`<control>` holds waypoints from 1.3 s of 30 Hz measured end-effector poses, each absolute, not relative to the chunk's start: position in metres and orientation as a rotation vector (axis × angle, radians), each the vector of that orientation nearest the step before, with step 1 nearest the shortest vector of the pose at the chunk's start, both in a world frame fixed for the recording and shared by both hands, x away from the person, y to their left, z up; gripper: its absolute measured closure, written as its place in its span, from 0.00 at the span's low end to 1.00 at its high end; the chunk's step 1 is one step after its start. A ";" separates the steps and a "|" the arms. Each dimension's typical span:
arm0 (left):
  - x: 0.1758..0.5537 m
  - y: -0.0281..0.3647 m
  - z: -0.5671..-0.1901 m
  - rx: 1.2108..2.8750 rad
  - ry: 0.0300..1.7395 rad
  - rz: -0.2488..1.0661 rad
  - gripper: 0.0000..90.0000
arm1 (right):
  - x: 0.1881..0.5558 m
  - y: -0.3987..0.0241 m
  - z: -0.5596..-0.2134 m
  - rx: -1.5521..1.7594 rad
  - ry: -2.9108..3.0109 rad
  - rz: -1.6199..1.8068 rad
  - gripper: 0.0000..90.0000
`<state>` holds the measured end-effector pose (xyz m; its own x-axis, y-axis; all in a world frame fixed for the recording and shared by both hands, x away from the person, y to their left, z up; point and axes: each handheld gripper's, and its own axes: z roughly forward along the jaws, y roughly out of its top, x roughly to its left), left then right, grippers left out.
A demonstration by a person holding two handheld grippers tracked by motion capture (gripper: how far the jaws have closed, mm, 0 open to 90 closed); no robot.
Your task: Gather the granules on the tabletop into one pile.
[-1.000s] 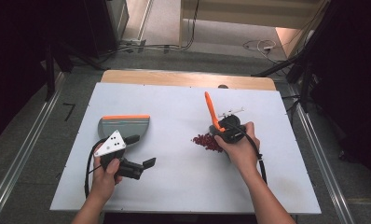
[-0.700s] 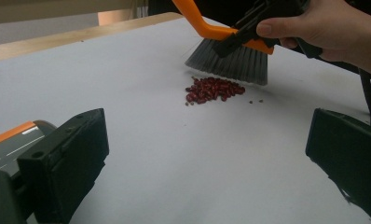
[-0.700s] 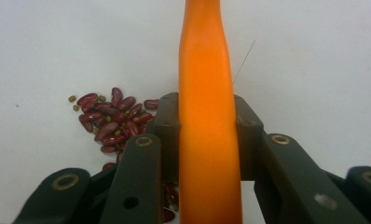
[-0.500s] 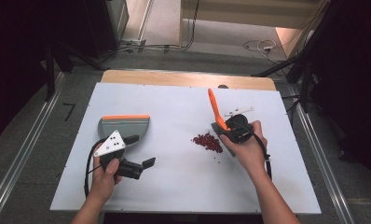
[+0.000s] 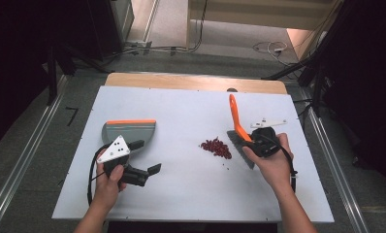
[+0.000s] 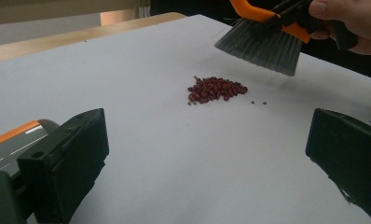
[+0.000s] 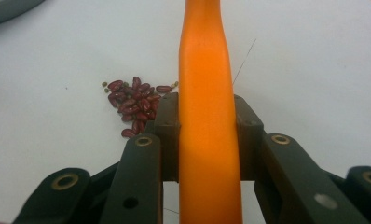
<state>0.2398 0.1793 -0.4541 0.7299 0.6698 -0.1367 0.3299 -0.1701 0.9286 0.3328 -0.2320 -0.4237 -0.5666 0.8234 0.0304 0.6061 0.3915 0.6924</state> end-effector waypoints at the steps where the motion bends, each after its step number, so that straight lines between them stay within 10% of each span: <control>1: 0.240 0.180 -0.454 1.772 0.788 0.368 0.00 | 0.331 -0.237 -0.424 1.252 2.328 0.984 0.76; 39: 0.242 0.194 -0.459 1.724 0.825 0.396 0.00 | 0.317 -0.324 -0.448 1.379 2.234 1.214 0.76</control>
<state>0.2421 0.1944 -0.4588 0.6987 0.7002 -0.1466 0.3236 -0.1266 0.9377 0.3168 -0.3239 -0.4482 -0.5213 0.8287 0.2039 0.6217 0.2051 0.7559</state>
